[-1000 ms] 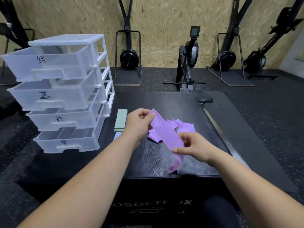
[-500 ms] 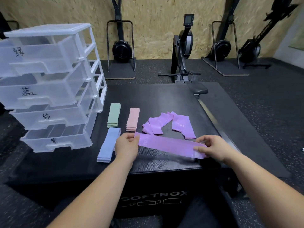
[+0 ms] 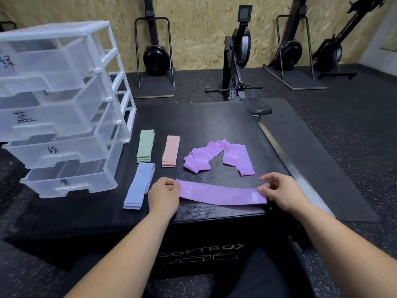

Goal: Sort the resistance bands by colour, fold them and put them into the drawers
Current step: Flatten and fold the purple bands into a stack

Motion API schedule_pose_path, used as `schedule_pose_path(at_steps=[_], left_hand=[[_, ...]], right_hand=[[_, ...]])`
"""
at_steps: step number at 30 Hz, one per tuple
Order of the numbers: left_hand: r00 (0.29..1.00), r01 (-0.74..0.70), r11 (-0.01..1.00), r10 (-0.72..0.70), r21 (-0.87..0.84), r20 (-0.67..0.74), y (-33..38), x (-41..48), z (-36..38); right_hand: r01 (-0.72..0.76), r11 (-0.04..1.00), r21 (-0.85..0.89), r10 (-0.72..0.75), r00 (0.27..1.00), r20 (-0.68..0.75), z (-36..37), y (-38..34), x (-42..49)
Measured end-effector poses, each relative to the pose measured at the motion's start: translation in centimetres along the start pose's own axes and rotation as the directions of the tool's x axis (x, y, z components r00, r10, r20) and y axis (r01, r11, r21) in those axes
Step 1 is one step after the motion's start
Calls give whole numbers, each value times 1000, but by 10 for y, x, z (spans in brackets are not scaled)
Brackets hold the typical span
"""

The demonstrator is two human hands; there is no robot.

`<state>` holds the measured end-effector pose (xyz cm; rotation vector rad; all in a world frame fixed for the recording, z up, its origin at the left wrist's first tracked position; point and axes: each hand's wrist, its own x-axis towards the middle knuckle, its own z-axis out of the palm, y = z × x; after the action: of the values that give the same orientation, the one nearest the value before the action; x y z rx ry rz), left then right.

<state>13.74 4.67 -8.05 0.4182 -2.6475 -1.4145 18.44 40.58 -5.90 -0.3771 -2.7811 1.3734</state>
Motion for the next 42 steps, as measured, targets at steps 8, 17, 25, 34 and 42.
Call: schedule_pose_path(at_steps=[8,17,25,34,42], left_hand=[[996,-88,989,85,116,29,-9,-2,0],[998,-55,998,55,23,-18,-13,-9,-3],[985,-159,982,165,103,-58,-21,-15,3],[976,-185,971,200,151,-90,-25,-18,11],[901,-426,870,433,248,30,2,8,21]], right_hand=[[-25,1000,-5,24,995,-95,9,7,5],[-36,999,39,41,989,-144,18,14,-3],[-62,997,-53,45,959,-279,36,4,-6],[-42,978,-203,-31,939,-342,52,5,-7],[21,947,-319,-113,956,-270,43,-32,33]])
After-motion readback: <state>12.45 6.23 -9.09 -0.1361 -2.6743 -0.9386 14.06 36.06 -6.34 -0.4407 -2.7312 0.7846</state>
